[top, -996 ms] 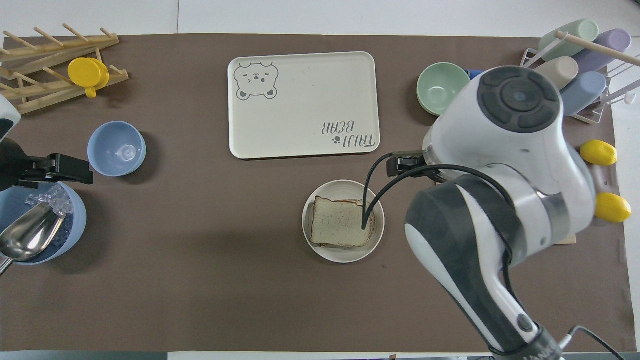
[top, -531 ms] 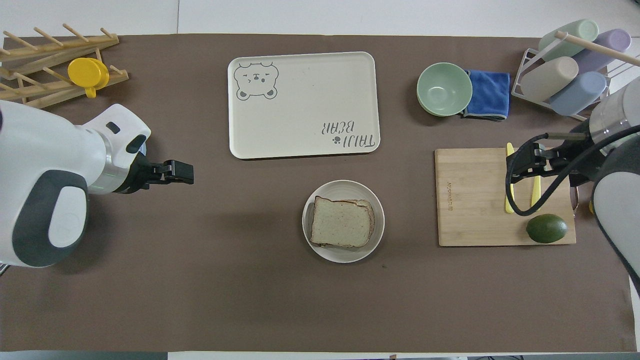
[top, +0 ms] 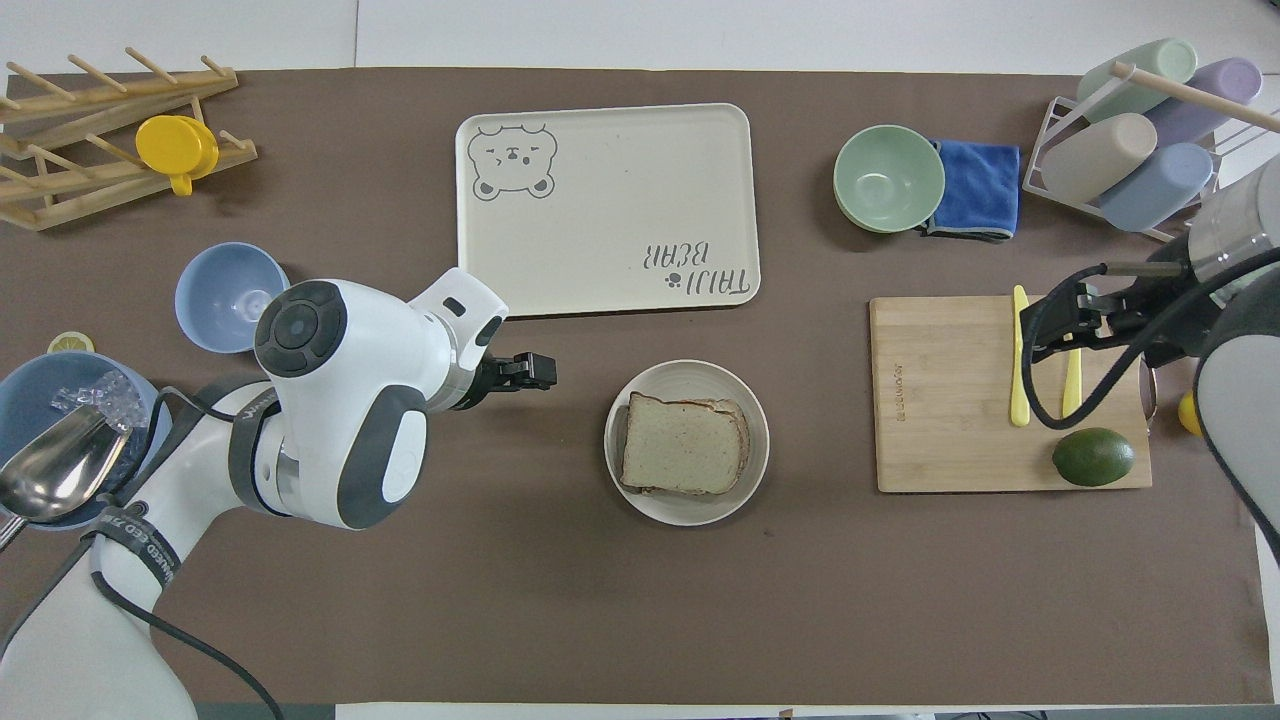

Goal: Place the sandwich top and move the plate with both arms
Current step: 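Grasp the rim of the grey plate with the left gripper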

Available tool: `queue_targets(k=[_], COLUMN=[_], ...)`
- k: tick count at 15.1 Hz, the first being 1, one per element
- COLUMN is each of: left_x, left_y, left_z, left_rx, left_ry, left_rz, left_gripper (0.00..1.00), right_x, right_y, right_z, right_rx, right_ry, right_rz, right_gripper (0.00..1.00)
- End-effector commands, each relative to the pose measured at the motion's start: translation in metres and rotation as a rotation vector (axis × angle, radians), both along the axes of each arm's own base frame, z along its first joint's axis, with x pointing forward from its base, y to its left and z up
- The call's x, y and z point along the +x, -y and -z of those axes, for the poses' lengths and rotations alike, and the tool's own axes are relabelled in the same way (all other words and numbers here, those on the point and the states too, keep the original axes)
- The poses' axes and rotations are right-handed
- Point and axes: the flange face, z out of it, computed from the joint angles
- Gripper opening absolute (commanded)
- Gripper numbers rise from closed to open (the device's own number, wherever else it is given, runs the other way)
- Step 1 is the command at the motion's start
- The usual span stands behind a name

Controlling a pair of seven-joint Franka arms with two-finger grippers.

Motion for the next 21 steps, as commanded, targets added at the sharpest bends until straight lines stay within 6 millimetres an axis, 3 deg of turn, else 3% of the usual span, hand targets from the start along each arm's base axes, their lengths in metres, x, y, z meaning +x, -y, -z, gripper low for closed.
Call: queue_targets(k=[1,4,6,10,13,16,18,21], left_x=[-0.005,-0.014,-0.020,-0.033,-0.045,-0.050,-0.056,-0.063], left_y=[0.021,0.041,0.050,0.063,0.077,0.081,0.090,0.099], left_z=[0.024,0.034,0.045,0.044,0.044,0.044,0.043,0.042], left_rx=[-0.027,-0.025,-0.014,-0.007,-0.004,-0.001,-0.002,-0.002], left_ry=[0.016,0.017,0.002,-0.022,-0.035,-0.041,-0.042,-0.042], left_rz=[-0.039,-0.037,-0.021,0.014,0.048,0.052,0.059,0.067], left_gripper=[1.00,1.00,1.00,1.00,1.00,1.00,1.00,1.00], right_x=[-0.009,-0.009,-0.010,-0.006,-0.007,-0.004,-0.004,-0.004], right_y=[0.022,0.040,0.041,0.052,0.066,0.070,0.086,0.088], right_z=[-0.014,-0.016,-0.018,-0.016,-0.004,-0.008,-0.009,-0.005], right_rx=[0.013,0.013,0.014,0.009,0.033,0.029,0.031,0.040], right_ry=[0.005,-0.004,-0.007,0.009,-0.006,0.005,0.009,0.004], right_rz=[0.019,0.021,0.001,-0.025,-0.048,-0.043,-0.040,-0.058], right_gripper=[1.00,1.00,1.00,1.00,1.00,1.00,1.00,1.00])
